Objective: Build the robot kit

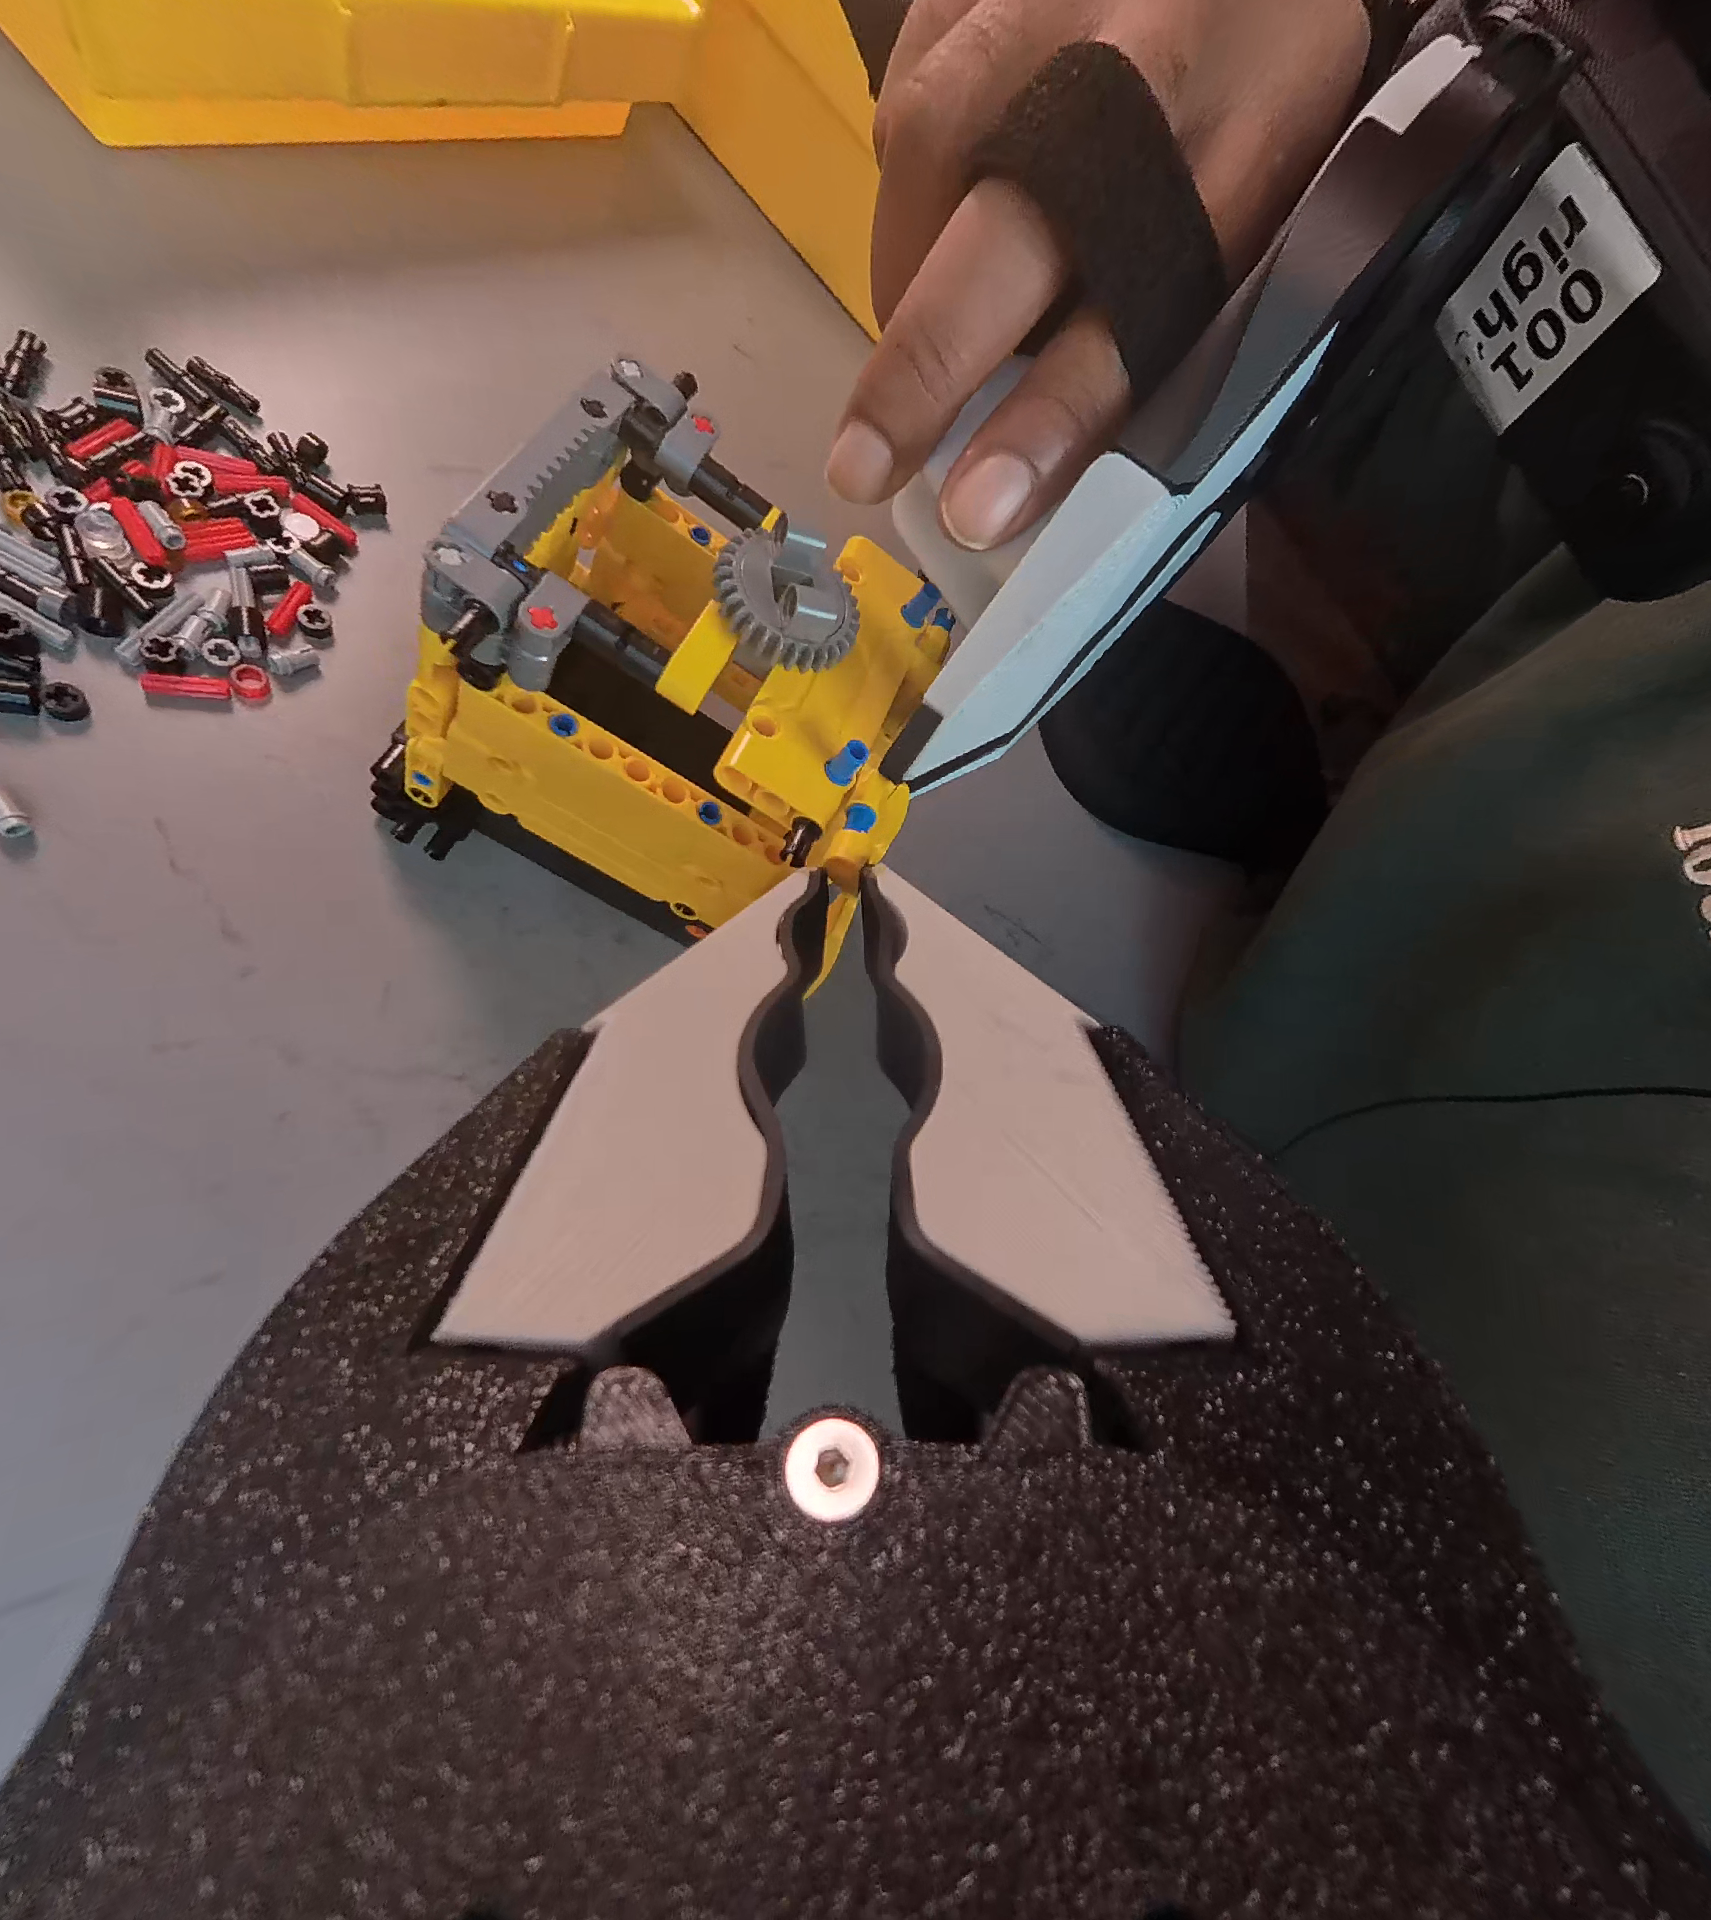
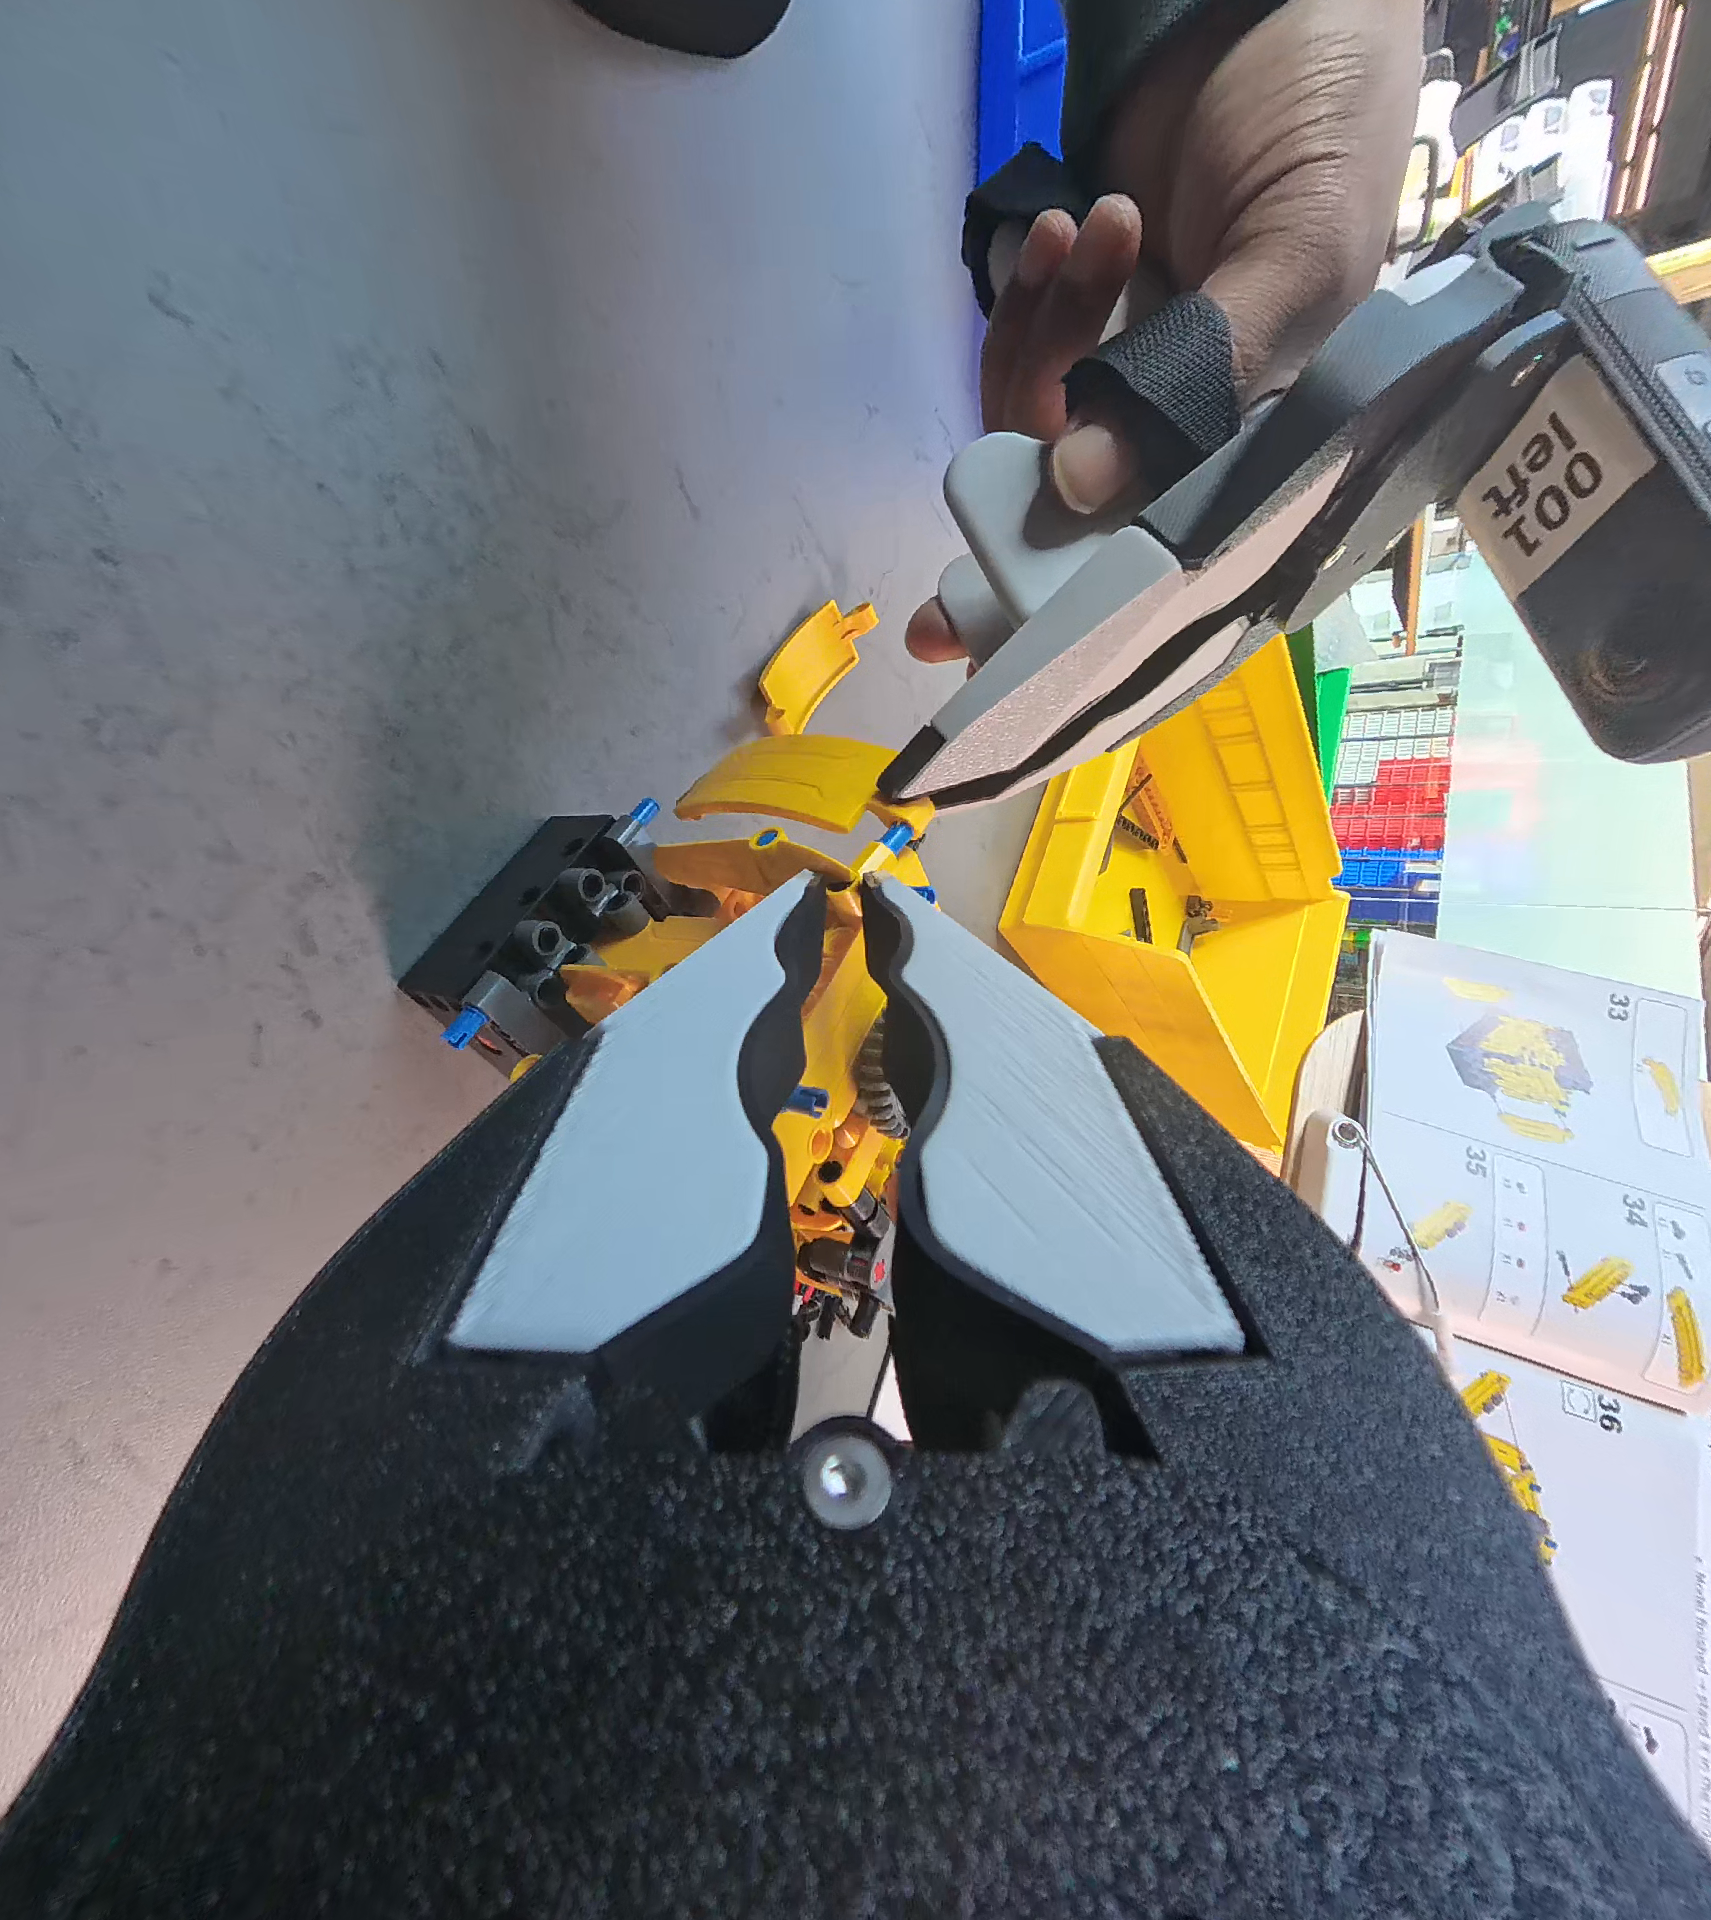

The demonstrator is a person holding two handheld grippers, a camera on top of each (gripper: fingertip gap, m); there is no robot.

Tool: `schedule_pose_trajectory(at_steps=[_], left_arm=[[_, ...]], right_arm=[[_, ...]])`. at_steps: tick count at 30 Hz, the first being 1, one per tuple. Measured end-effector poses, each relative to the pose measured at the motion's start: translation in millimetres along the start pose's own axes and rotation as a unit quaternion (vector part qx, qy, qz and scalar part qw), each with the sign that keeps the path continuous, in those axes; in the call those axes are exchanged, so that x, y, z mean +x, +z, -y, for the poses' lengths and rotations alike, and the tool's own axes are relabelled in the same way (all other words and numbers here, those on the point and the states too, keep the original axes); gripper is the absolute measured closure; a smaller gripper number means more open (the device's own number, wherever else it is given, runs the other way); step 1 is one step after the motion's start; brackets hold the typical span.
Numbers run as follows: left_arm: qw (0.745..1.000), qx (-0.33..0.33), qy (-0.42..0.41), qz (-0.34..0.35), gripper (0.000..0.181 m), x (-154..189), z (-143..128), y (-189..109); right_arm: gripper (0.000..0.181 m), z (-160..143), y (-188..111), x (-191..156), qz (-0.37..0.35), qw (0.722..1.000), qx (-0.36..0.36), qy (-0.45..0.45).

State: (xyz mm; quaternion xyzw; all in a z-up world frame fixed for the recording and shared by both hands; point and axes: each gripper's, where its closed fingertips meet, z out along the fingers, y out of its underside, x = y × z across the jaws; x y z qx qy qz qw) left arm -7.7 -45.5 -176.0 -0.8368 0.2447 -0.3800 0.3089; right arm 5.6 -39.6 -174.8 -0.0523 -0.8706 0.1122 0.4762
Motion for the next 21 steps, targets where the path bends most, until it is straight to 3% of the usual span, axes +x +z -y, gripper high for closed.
schedule_pose_trajectory(at_steps=[8,16,21], left_arm=[[0.999,-0.014,0.031,0.003,0.175,-0.4,-1.2,1.1],[0.972,-0.082,0.193,0.103,0.174,-2.7,-4.4,1.3],[0.955,-0.105,0.247,0.129,0.174,-4.3,-3.9,2.3]], right_arm=[[0.175,1.7,0.3,-0.2,0.006,1.000,0.009,-0.005],[0.175,3.0,0.1,-0.4,0.030,0.999,0.028,0.011],[0.174,2.7,-0.5,-0.5,0.048,0.997,0.047,0.037]])
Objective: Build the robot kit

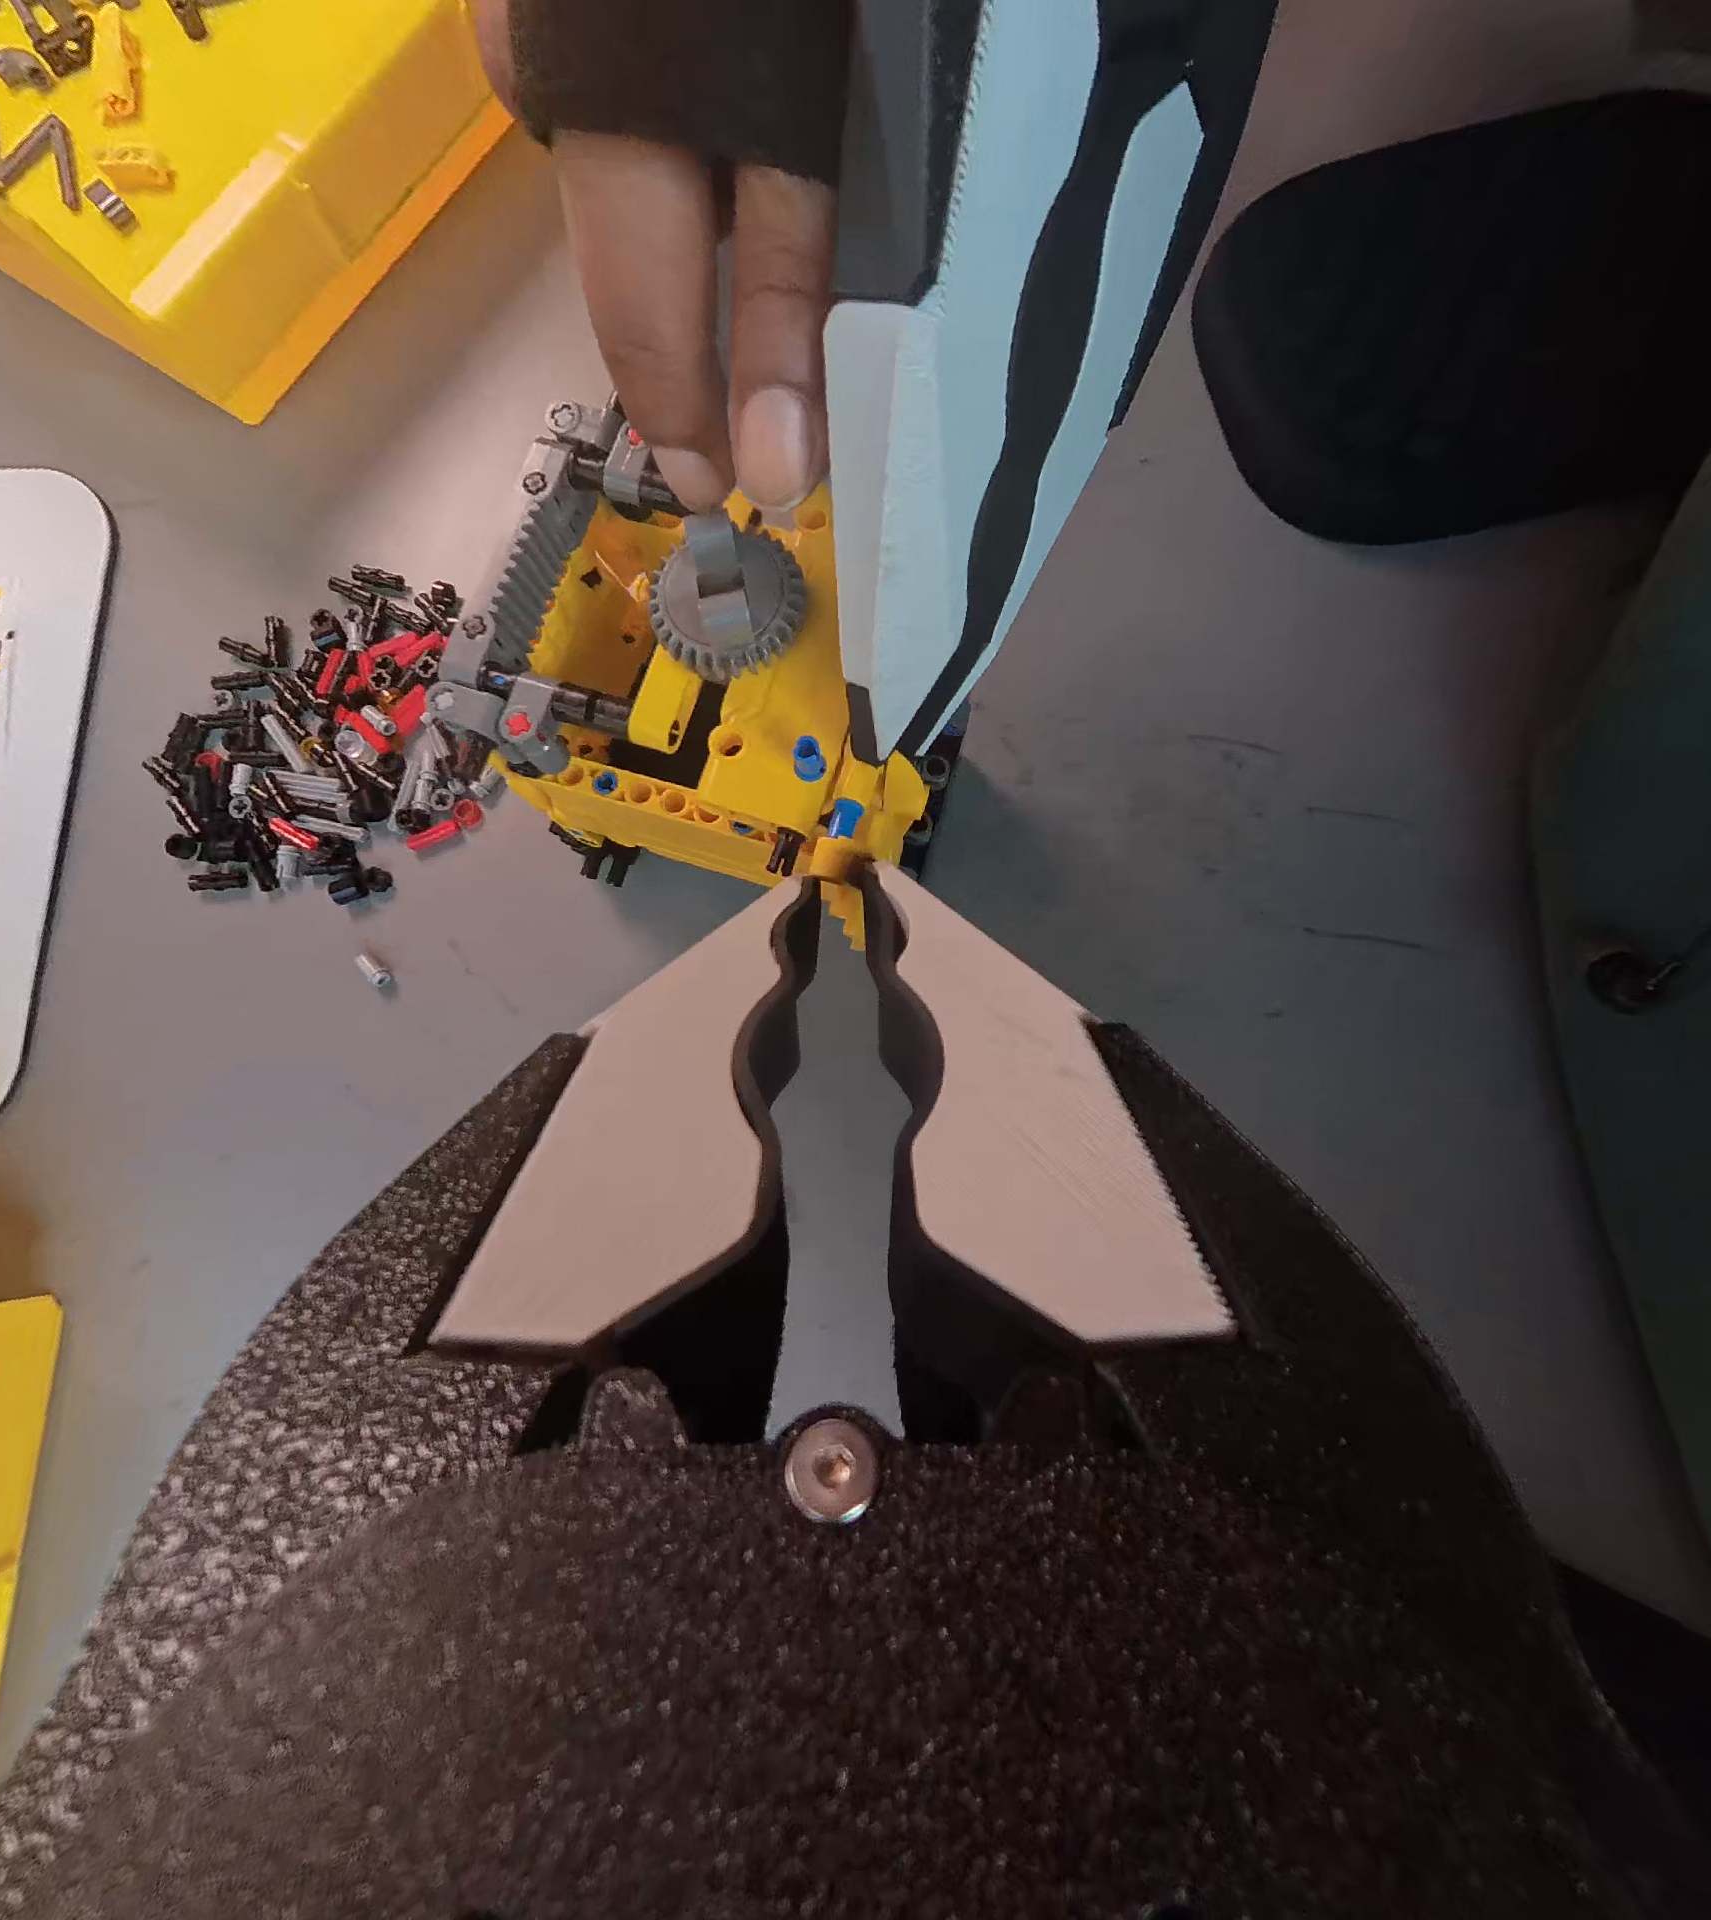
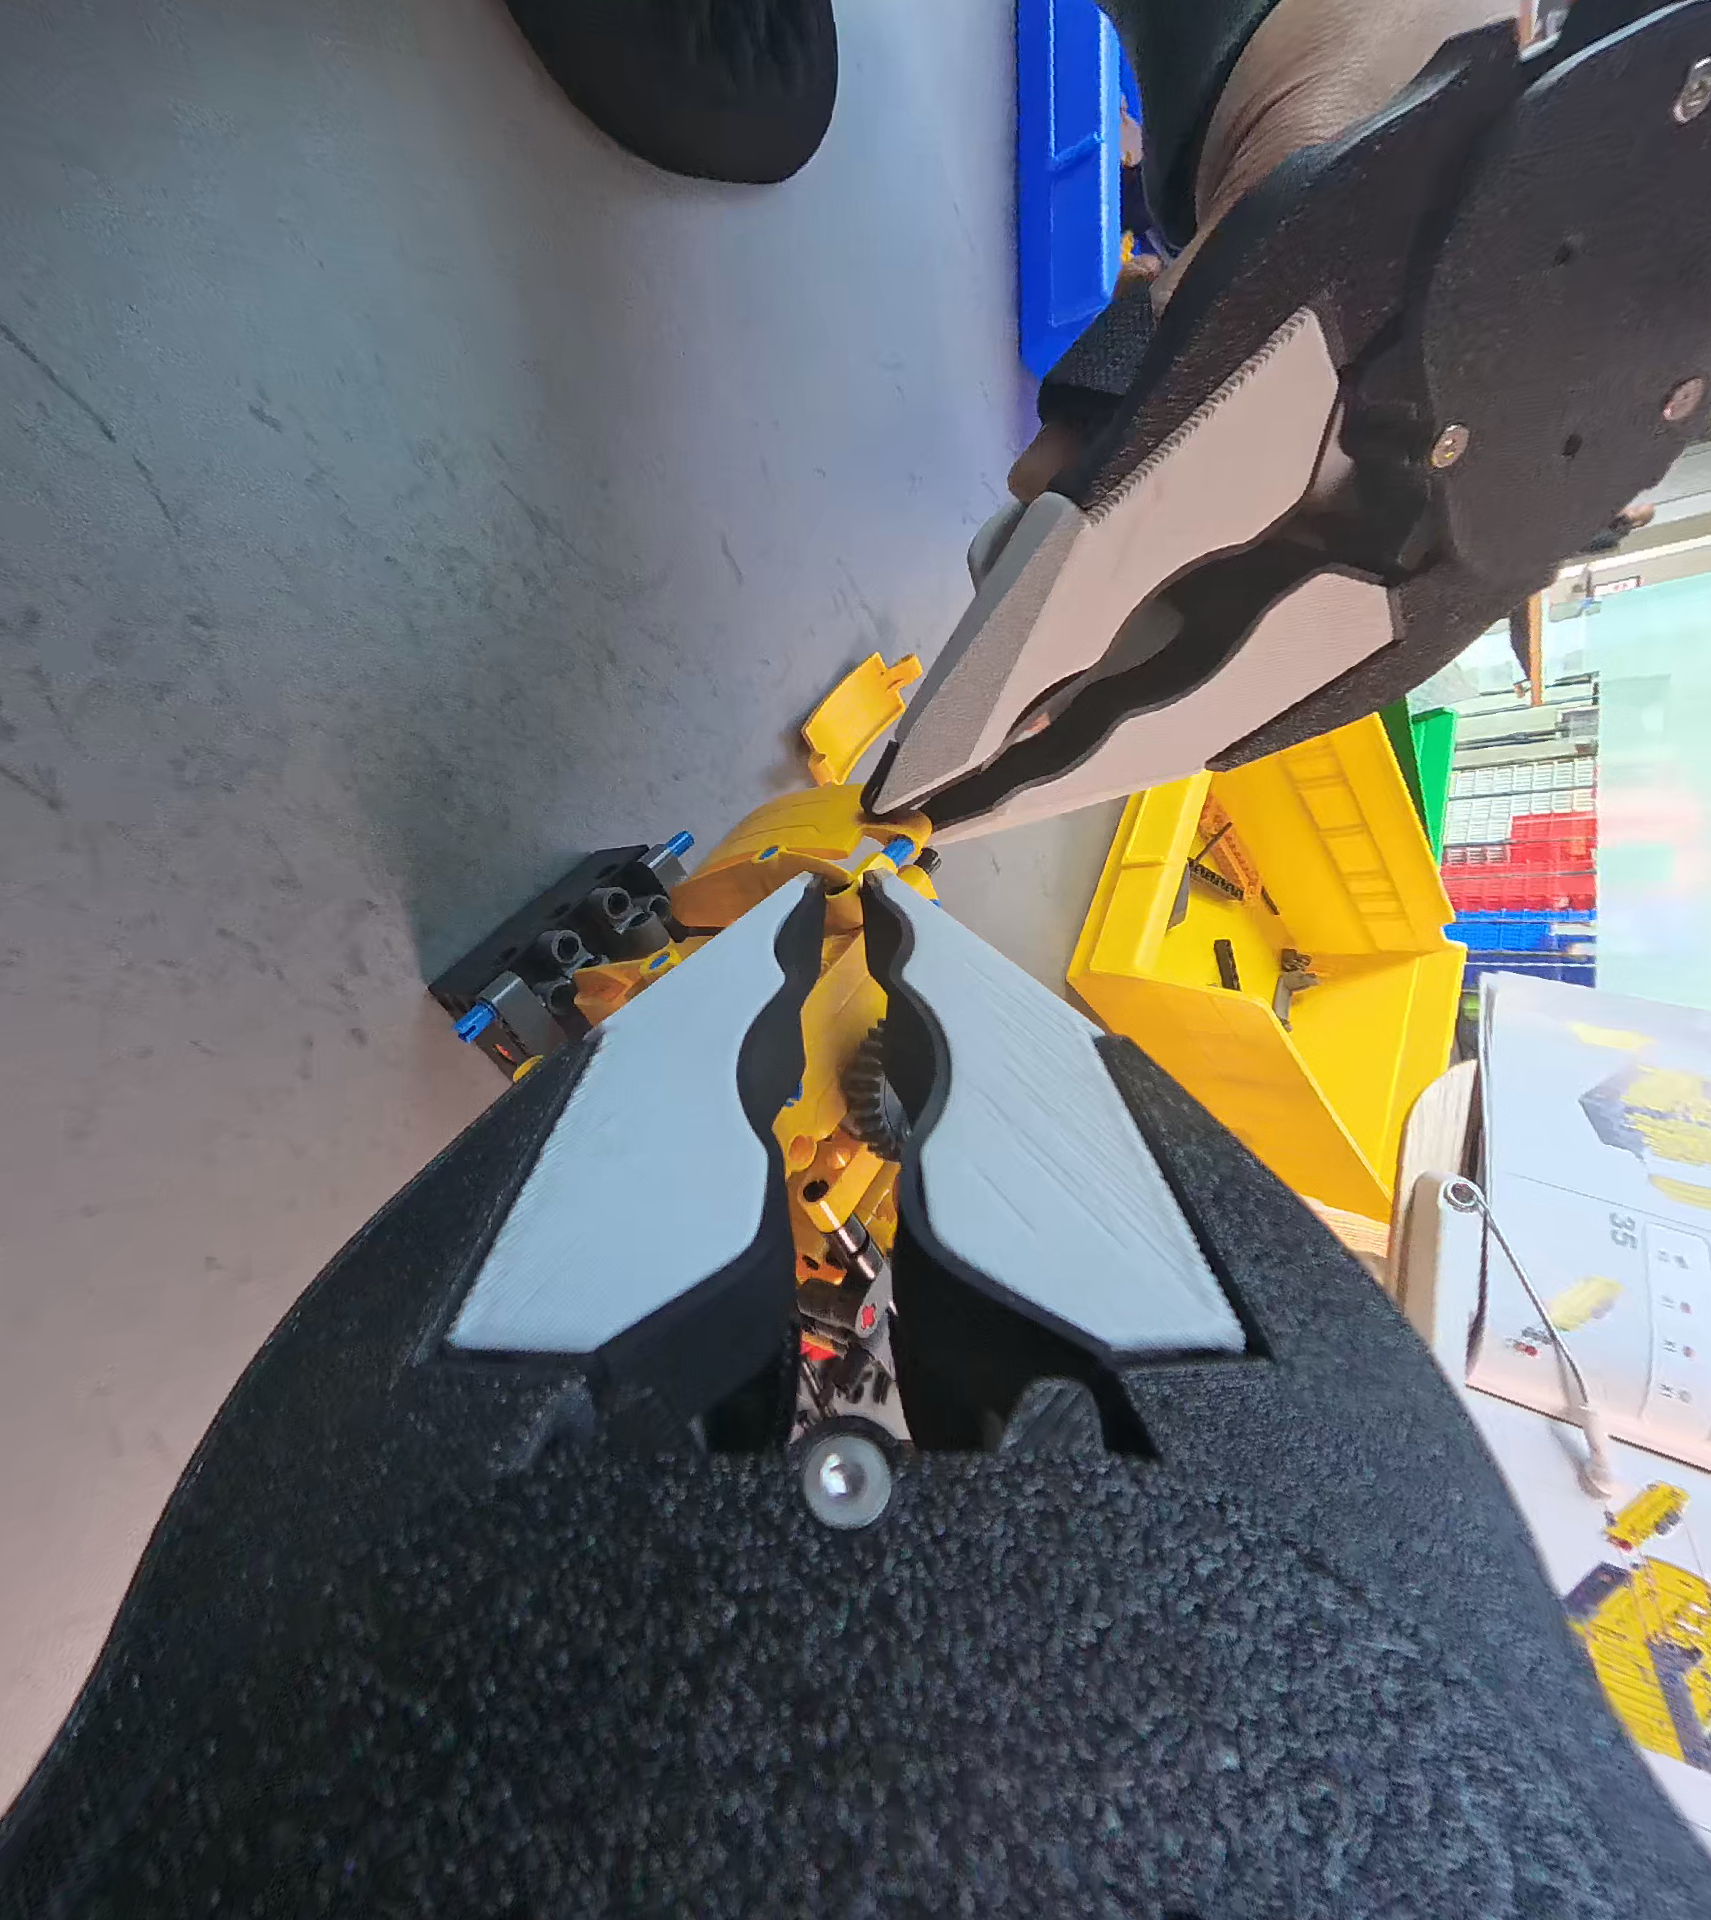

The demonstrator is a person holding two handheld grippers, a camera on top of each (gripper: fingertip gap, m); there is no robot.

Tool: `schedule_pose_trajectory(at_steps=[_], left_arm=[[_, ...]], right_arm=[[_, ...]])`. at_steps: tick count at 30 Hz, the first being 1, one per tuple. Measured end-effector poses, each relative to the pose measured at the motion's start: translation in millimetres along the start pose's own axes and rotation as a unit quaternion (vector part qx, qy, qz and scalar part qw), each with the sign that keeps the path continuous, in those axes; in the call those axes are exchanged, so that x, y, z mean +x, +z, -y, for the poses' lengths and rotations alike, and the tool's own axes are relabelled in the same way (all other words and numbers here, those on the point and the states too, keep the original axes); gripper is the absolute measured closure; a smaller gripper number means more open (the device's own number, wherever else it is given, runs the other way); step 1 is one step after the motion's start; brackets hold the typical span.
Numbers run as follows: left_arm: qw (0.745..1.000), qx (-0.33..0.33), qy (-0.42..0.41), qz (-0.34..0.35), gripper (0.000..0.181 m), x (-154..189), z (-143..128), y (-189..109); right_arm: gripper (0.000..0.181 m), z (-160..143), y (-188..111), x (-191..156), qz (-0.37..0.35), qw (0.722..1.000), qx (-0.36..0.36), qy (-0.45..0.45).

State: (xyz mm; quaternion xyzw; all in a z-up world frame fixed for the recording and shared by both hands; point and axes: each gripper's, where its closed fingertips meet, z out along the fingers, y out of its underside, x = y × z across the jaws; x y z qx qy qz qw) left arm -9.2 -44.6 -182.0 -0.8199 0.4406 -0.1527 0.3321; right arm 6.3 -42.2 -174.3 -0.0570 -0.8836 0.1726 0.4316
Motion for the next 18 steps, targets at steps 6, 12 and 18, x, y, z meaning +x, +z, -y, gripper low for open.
schedule_pose_trajectory(at_steps=[6,12,18], left_arm=[[0.998,-0.031,0.058,0.007,0.175,-0.7,-0.3,0.2],[0.999,0.004,0.014,-0.033,0.175,0.2,-0.3,-0.7],[0.999,0.026,-0.006,-0.040,0.175,-0.9,-0.7,-1.4]], right_arm=[[0.174,0.3,-0.8,-0.2,0.023,0.999,0.020,0.026],[0.174,0.9,0.5,0.0,0.033,0.999,0.022,0.024],[0.174,1.1,1.8,0.8,0.045,0.998,0.025,0.031]])
